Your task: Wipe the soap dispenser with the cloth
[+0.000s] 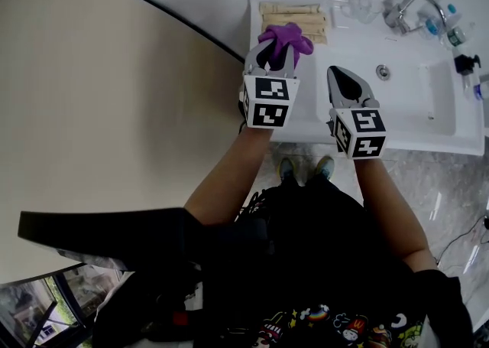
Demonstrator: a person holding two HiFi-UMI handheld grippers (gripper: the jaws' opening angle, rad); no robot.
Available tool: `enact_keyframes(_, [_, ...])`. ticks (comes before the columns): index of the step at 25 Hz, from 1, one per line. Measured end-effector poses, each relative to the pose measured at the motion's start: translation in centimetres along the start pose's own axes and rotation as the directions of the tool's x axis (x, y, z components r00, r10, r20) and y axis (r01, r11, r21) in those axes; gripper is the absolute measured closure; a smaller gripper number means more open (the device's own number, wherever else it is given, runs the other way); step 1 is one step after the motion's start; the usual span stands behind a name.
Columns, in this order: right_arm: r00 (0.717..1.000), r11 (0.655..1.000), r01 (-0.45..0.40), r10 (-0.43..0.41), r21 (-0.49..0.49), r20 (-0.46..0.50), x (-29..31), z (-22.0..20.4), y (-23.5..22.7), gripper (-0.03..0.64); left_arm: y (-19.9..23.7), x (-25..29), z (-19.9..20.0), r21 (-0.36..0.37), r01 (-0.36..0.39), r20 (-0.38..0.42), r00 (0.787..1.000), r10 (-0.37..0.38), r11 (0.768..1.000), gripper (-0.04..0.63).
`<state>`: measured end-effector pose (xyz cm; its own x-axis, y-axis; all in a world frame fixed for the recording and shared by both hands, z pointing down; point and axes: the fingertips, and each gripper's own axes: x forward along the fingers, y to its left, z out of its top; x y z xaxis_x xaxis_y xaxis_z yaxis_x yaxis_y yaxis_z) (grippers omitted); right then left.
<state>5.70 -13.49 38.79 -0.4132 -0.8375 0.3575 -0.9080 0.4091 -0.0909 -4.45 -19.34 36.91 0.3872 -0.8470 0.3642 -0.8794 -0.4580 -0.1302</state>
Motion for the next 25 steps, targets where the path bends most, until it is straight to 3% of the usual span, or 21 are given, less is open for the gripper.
enact_keyframes(10, [1.000,1.000,0.020,-0.020,0.023,-0.002,-1.3,-0.7,-1.1,0.592,-0.5,3.6,-1.0,0.167,0.003,-0.098,0.995,0.014,0.986,0.503])
enact_keyframes(17, [1.000,0.999,0.018,-0.018,0.028,-0.003,-1.9,-1.0,-1.1,0.592,-1.5,2.5,-2.4,0.139,0.007,-0.104,0.995,0.007,0.990,0.503])
enact_keyframes(25, [1.000,1.000,-0.002,0.002,0.019,-0.023,-1.9,-1.7,0.0,0.592,-3.1,2.2,-6.6,0.089,0.050,-0.180,0.983,-0.033,0.995,0.502])
